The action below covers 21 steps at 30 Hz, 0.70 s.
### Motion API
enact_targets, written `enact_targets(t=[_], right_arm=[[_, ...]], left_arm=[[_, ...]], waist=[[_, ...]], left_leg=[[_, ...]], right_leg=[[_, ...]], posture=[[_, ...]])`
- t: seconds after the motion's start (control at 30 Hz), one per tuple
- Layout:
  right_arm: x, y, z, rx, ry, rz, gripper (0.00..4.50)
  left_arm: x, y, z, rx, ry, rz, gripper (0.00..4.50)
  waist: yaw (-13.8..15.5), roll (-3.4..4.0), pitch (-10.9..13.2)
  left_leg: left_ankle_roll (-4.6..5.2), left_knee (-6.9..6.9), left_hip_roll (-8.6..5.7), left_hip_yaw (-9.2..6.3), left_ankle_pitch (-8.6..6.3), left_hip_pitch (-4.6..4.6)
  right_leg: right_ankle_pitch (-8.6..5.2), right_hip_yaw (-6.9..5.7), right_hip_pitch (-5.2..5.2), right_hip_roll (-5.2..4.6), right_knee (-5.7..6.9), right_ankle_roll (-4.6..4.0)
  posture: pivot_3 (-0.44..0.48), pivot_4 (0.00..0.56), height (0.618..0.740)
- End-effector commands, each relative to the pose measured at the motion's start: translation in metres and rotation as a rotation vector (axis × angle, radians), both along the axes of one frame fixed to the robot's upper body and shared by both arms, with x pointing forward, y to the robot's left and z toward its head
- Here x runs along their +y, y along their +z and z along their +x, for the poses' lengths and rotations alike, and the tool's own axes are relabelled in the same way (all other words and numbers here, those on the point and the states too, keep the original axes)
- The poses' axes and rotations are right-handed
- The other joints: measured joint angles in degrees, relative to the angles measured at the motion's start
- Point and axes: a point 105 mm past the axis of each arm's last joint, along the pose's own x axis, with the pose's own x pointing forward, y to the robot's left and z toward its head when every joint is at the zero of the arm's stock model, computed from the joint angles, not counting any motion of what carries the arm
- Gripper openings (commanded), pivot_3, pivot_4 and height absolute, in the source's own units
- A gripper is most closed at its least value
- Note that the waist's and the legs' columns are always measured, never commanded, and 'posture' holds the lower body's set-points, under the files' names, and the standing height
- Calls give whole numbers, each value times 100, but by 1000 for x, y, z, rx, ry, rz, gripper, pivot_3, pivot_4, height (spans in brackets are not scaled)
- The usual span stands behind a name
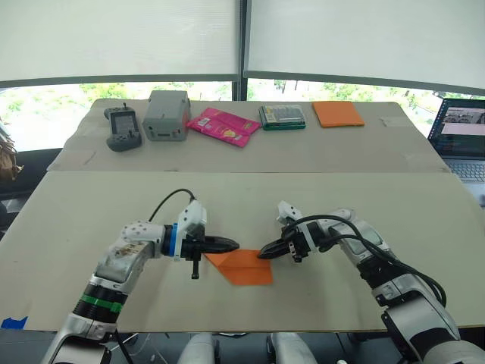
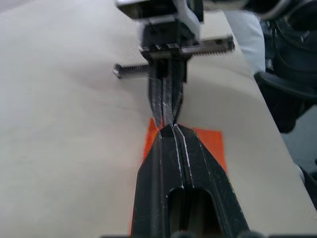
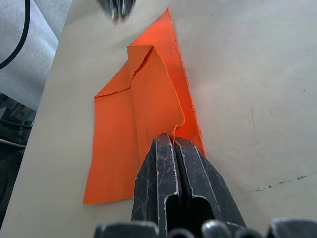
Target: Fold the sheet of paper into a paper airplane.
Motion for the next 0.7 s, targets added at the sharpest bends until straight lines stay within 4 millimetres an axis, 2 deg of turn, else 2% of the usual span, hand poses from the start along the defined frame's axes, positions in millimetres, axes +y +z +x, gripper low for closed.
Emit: enact_targets(t=[0.03, 0.23, 0.4, 0.5, 0.6, 0.7], right_arm=[[-7, -14, 0, 14, -35, -47, 38], [-10, -12, 0, -8, -34, -45, 38], [-13, -8, 8, -73, -77, -53, 38], [-10, 0, 11, -71, -102, -5, 888], [-12, 5, 10, -82, -95, 0, 1911], [-16, 18, 15, -150, -119, 19, 2968]], left_arm=[[1, -8, 10, -129, 25, 92, 0], [7, -31, 13, -153, 22, 185, 0], [5, -38, 9, -139, 12, 182, 0], [2, -37, 8, -128, 6, 163, 0], [1, -37, 7, -128, -2, 164, 0], [-1, -38, 6, -128, -12, 165, 0]], waist=[[8, 0, 0], [14, 0, 0], [25, 1, -1], [31, 2, -1], [32, 2, -1], [33, 2, -1]], left_leg=[[0, 0, 0, 0, 0, -1], [0, 0, 0, 1, 0, -1], [0, 0, 1, 1, 0, 2], [0, 0, 0, 1, 0, 2], [0, 0, 1, 1, 0, 0], [0, 0, 0, 1, 0, 0]], right_leg=[[0, 0, -1, 1, -1, 0], [0, 1, -1, 0, -1, -1], [0, 1, 1, -1, -1, -1], [0, 1, 2, -2, 0, -1], [0, 1, 1, -1, -1, -1], [0, 2, 2, -2, -1, -1]], posture=[[0, 150, 740], [0, 150, 740], [0, 150, 740], [0, 150, 740], [0, 150, 740], [0, 150, 740]])
